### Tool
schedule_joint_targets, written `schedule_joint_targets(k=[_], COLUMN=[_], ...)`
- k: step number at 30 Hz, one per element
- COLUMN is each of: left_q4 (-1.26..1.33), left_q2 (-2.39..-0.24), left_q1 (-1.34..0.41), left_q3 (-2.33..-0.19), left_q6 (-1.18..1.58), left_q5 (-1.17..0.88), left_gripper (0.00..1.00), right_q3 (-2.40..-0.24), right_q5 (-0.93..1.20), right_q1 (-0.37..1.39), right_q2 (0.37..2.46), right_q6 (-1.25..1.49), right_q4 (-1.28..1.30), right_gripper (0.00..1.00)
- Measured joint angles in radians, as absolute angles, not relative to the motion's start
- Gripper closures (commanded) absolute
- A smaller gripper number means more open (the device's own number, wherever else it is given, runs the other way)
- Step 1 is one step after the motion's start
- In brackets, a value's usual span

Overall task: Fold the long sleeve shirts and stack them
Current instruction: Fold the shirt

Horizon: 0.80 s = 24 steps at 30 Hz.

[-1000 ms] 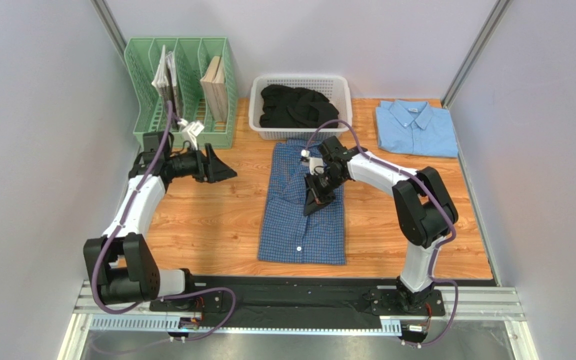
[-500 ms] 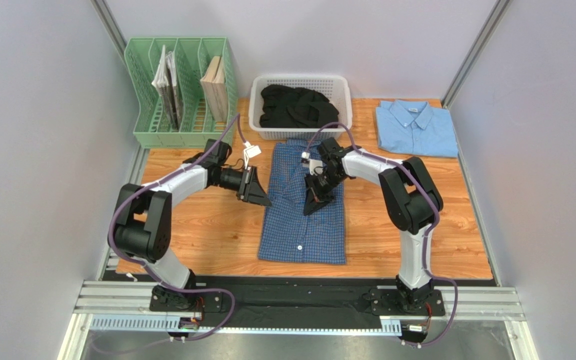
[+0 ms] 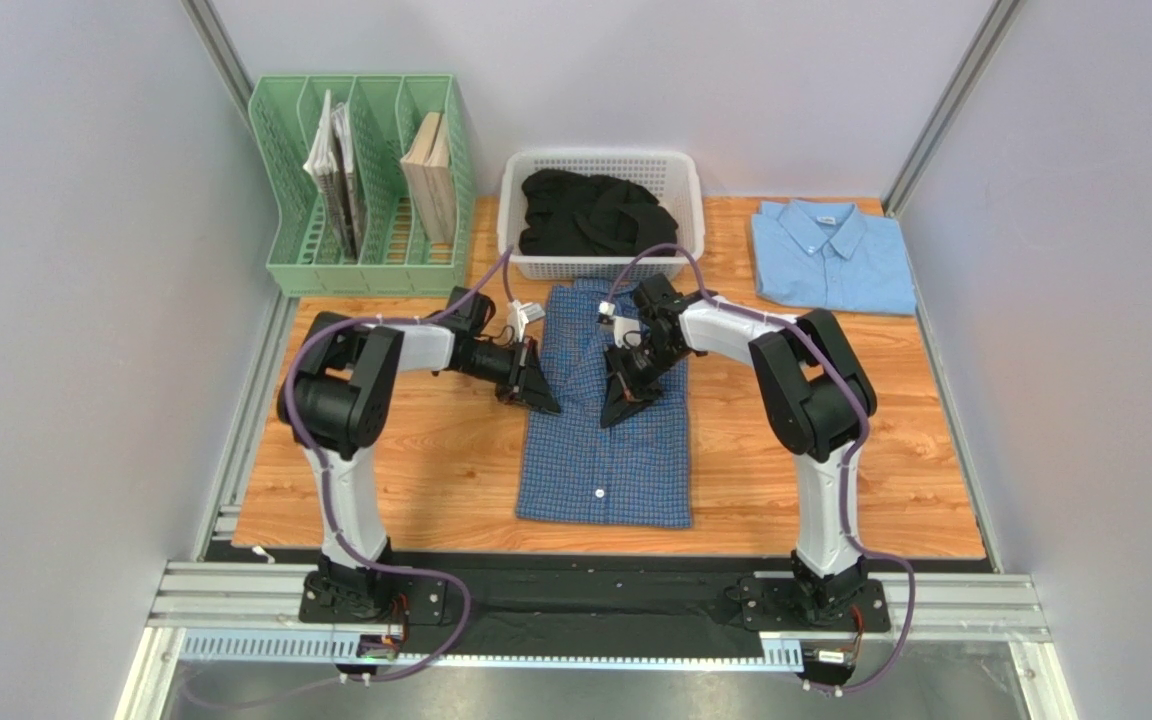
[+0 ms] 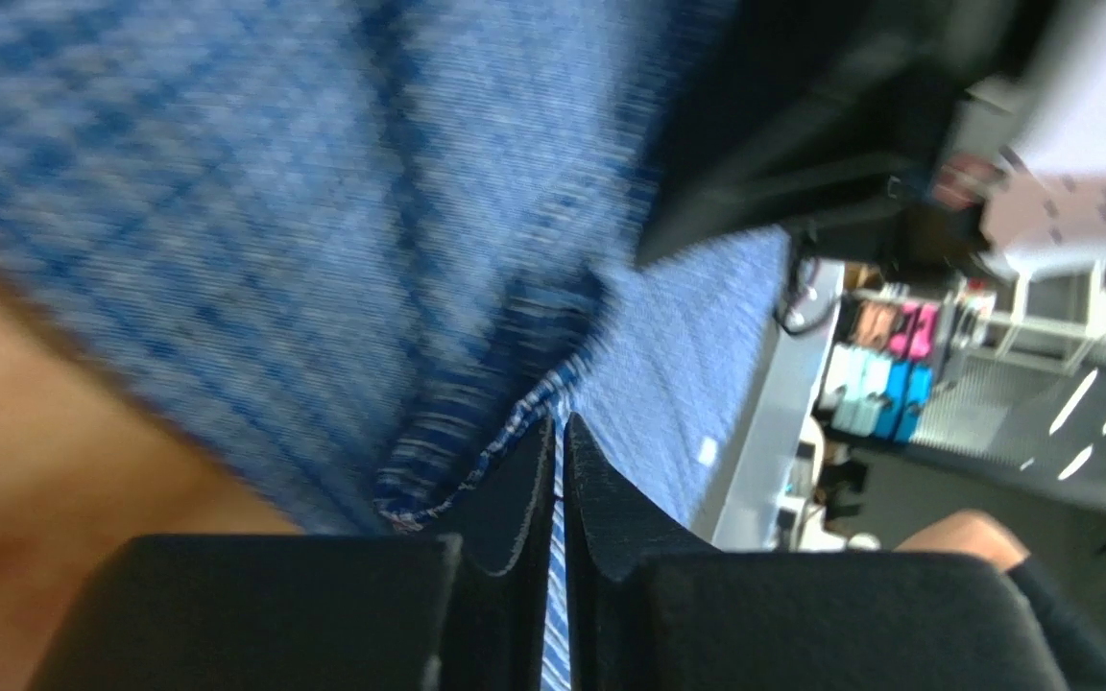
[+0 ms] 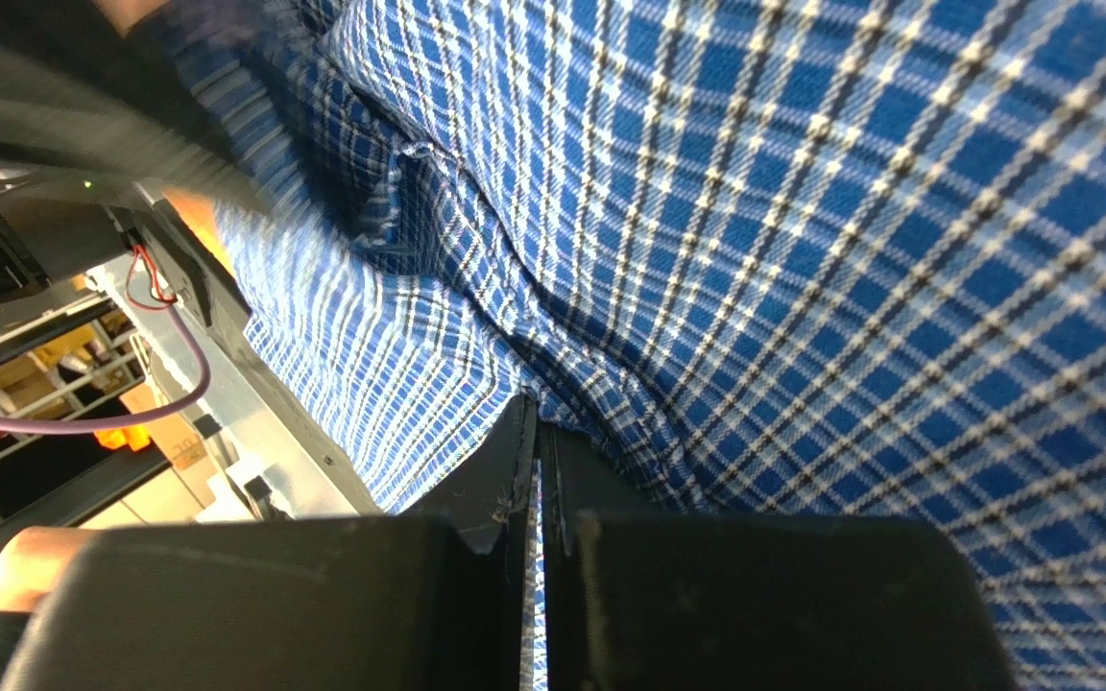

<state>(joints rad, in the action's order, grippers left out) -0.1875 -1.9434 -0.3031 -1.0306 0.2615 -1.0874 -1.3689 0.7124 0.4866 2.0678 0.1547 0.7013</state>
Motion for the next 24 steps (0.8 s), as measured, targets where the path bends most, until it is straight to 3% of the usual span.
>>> schedule_joint_targets(k=[2, 5, 6, 9, 12, 19, 24], left_q4=[-0.194, -0.205, -0.210, -0.220, -0.227, -0.244, -0.244], left_q2=[-2.011, -2.046, -2.046, -2.046, -2.046, -2.038, -2.038], left_q1=[-0.300, -0.300, -0.300, -0.300, -0.300, -0.302, -0.302], left_q3=[-1.057, -1.071, -1.074, -1.081, -1.082, -1.085, -1.086], left_q6=[0.282, 0.303, 0.307, 0.309, 0.308, 0.301, 0.300], left_q5=[-1.045, -1.016, -1.011, -1.001, -0.997, -0.981, -0.979], left_gripper=[0.96, 0.97, 0.97, 0.97, 0.97, 0.97, 0.97], right_q3=[-1.369, -1.369, -1.369, -1.369, -1.357, -1.165, -1.147], right_q5=[0.720, 0.736, 0.745, 0.799, 0.880, 1.039, 1.077], right_q1=[0.484, 0.480, 0.477, 0.462, 0.424, 0.271, 0.265], right_q2=[2.072, 2.075, 2.076, 2.076, 2.051, 1.816, 1.911], right_q6=[0.152, 0.144, 0.140, 0.120, 0.082, -0.055, -0.104], right_q4=[0.698, 0.690, 0.689, 0.687, 0.703, 0.805, 0.822], right_gripper=[0.98, 0.85, 0.73, 0.48, 0.34, 0.29, 0.32])
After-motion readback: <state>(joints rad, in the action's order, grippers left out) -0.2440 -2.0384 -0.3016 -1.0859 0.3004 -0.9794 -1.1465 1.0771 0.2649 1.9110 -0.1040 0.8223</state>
